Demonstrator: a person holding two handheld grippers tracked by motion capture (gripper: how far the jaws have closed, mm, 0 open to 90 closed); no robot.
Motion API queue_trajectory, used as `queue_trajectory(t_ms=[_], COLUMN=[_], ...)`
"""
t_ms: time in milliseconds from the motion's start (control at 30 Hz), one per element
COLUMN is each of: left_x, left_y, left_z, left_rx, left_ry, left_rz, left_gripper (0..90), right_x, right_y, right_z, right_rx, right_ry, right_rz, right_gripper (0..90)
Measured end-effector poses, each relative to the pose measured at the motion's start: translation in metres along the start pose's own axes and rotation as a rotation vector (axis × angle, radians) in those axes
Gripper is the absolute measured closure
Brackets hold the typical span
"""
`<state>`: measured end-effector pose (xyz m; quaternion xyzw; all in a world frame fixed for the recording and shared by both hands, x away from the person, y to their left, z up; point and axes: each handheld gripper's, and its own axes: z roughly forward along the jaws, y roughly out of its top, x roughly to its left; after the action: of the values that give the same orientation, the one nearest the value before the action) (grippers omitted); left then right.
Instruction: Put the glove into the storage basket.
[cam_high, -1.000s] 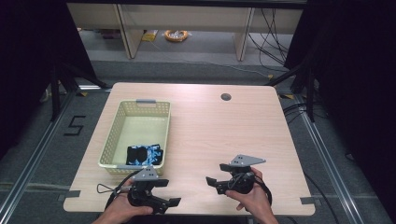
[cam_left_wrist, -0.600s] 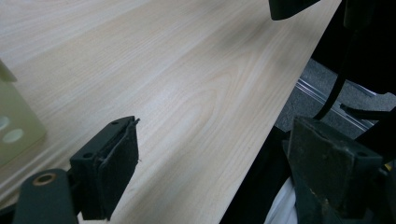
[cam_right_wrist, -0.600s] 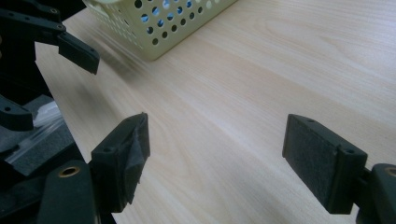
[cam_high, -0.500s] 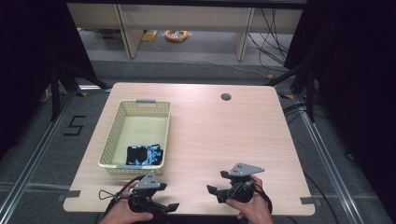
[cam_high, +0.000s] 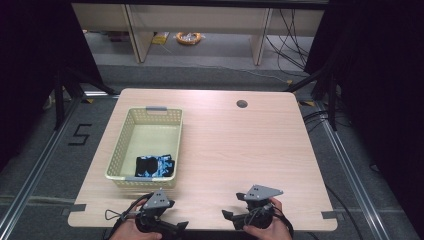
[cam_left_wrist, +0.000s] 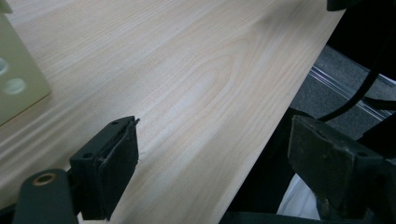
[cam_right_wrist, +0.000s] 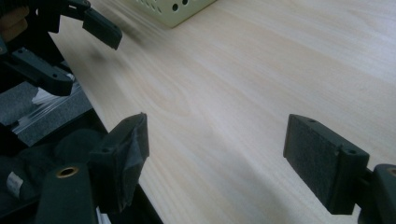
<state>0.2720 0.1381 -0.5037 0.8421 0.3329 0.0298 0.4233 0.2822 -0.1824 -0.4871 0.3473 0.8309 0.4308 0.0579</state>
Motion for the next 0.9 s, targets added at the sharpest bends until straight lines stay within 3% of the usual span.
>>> queue_trajectory(t_ms=[33, 67, 167, 233, 300, 333, 367, 433, 467, 567, 633, 667, 733, 767, 800, 833, 867, 900], left_x=[-0.0006, 0.0012, -0.0023, -0.0007, -0.0008, -0.0007, -0.0011, -0.0007, -0.0002, -0.0009, -0.0005, 0.0, 0.0001, -0.001, 0.0019, 0.0008, 0.0007, 0.0007], left_y=[-0.0007, -0.0007, -0.0033, -0.0035, -0.003, -0.003, -0.0033, -0.0034, -0.0034, -0.0035, -0.0035, -0.0035, -0.0035, -0.0039, -0.0033, -0.0036, -0.0037, -0.0037], left_z=[0.0001, -0.0014, 0.0005, 0.0008, 0.0007, 0.0007, 0.001, 0.0007, 0.0006, 0.001, 0.0015, 0.0015, 0.0012, 0.0015, 0.0006, 0.0011, 0.001, 0.0011], left_rx=[0.002, 0.021, 0.003, 0.016, 0.018, 0.015, 0.007, 0.014, 0.019, 0.021, 0.021, 0.024, 0.026, 0.02, 0.032, 0.019, 0.021, 0.019], left_ry=[-0.002, 0.007, 0.0, 0.001, -0.001, 0.001, -0.001, 0.003, 0.007, 0.007, 0.009, 0.009, 0.008, 0.005, 0.015, 0.013, 0.016, 0.012], left_rz=[-0.001, 0.035, -0.003, 0.035, 0.035, 0.035, 0.028, 0.03, 0.035, 0.032, 0.036, 0.038, 0.035, 0.01, 0.037, 0.017, 0.006, 0.001], left_gripper=[15.6, 15.6, 15.6, 15.6, 15.6, 15.6, 15.6, 15.6, 15.6, 15.6, 15.6, 15.6, 15.6, 15.6, 15.7, 15.6, 15.6, 15.7], right_x=[0.0008, 0.0013, 0.0019, 0.0025, 0.0022, 0.0051, 0.0029, 0.0041, 0.0027, 0.0025, 0.0041, 0.0025, 0.0037, 0.0028, 0.0027, 0.0019, 0.0046, 0.0028], right_y=[-0.0012, -0.0019, -0.004, -0.0049, -0.0054, -0.0058, -0.0054, -0.0059, -0.006, -0.0067, -0.0071, -0.0068, -0.0069, -0.0071, -0.0071, -0.0071, -0.0076, -0.0076], right_z=[0.0001, -0.0004, 0.0, 0.0003, 0.001, 0.0006, 0.0005, 0.0003, 0.0012, 0.0023, 0.0021, 0.0034, 0.0029, 0.0039, 0.004, 0.0042, 0.0025, 0.0032], right_rx=[-0.001, 0.011, 0.018, 0.025, 0.016, 0.027, 0.026, 0.034, 0.028, 0.027, 0.039, 0.038, 0.043, 0.042, 0.042, 0.039, 0.051, 0.042], right_ry=[-0.007, -0.006, -0.001, 0.0, -0.005, -0.001, 0.002, 0.003, 0.009, 0.004, -0.004, 0.011, 0.01, 0.011, 0.012, 0.013, 0.004, 0.003], right_rz=[-0.003, -0.004, -0.01, -0.006, -0.026, 0.009, -0.021, -0.006, -0.027, -0.027, -0.009, -0.032, -0.019, -0.03, -0.03, -0.04, 0.0, -0.015], right_gripper=[23.1, 23.0, 22.8, 22.8, 22.7, 22.7, 22.7, 22.7, 22.6, 22.6, 22.7, 22.7, 22.7, 22.7, 22.7, 22.7, 22.7, 22.7])
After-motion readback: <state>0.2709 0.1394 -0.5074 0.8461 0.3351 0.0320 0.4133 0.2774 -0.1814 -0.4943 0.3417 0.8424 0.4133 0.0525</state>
